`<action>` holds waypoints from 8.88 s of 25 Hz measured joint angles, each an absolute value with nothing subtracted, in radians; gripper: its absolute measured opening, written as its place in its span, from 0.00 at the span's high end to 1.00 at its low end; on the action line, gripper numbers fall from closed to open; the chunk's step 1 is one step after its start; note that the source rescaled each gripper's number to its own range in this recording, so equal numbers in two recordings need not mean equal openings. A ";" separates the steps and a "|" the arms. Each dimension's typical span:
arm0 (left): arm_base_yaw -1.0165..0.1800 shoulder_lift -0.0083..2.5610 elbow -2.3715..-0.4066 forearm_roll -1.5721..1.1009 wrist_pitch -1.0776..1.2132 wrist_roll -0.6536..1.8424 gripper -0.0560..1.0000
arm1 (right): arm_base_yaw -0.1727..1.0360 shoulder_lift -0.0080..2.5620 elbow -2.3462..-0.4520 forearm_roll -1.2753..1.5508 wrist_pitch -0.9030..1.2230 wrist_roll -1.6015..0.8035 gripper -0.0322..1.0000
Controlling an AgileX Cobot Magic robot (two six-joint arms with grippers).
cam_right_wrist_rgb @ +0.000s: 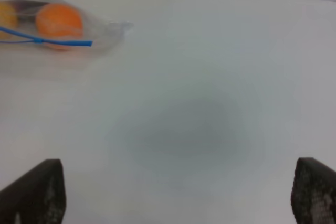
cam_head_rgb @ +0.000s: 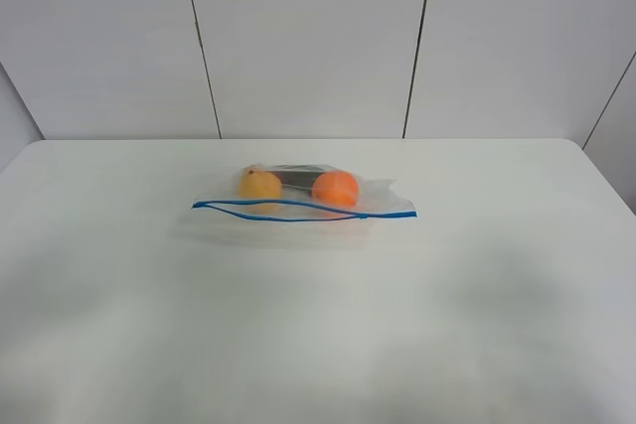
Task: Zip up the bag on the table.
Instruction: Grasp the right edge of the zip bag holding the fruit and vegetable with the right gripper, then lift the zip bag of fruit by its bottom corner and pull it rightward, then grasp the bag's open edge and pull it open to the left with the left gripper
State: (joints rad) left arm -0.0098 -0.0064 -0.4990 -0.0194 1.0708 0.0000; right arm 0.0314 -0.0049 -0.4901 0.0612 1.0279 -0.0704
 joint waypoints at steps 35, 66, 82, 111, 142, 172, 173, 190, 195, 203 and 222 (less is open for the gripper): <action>-0.010 -0.006 -0.499 -0.019 1.071 0.000 0.00 | 0.031 1.698 -1.157 0.774 0.966 -0.265 0.00; -0.010 -0.006 -0.499 -0.019 1.071 0.000 0.00 | -0.038 2.072 -1.298 0.975 1.164 -0.362 0.55; -0.010 -0.006 -0.499 -0.019 1.071 0.000 0.00 | -0.038 2.072 -1.298 0.977 1.136 -0.370 0.79; -0.010 -0.006 -0.499 -0.019 1.071 0.000 0.00 | -0.038 2.072 -1.298 1.000 1.105 -0.394 0.65; -0.010 -0.006 -0.499 -0.019 1.071 0.000 0.00 | 0.012 2.072 -1.298 1.090 1.118 -0.438 0.97; -0.010 -0.005 -0.502 -0.019 1.067 0.000 0.00 | 0.055 2.072 -1.298 1.241 1.173 -0.464 0.97; -0.010 0.007 -0.513 -0.019 1.065 0.000 0.00 | 0.055 2.072 -1.298 1.241 1.171 -0.464 0.97; -0.010 0.902 -1.007 -0.039 0.856 1.165 0.00 | 0.055 2.072 -1.298 1.243 1.156 -0.464 0.97; -0.032 1.073 -1.009 -0.304 0.663 1.343 0.00 | 0.055 2.072 -1.298 1.244 1.154 -0.464 0.97; -0.264 1.307 -1.010 -0.590 0.514 1.490 0.00 | 0.055 2.072 -1.298 1.247 1.128 -0.464 0.97; -0.789 1.822 -1.011 -0.787 -0.278 1.494 0.00 | 0.055 2.072 -1.298 1.247 1.122 -0.464 0.97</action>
State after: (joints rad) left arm -0.7893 1.8216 -1.0106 -0.7871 -0.2777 1.4935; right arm 0.0547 2.0723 -1.2983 1.2466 1.1221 -0.4641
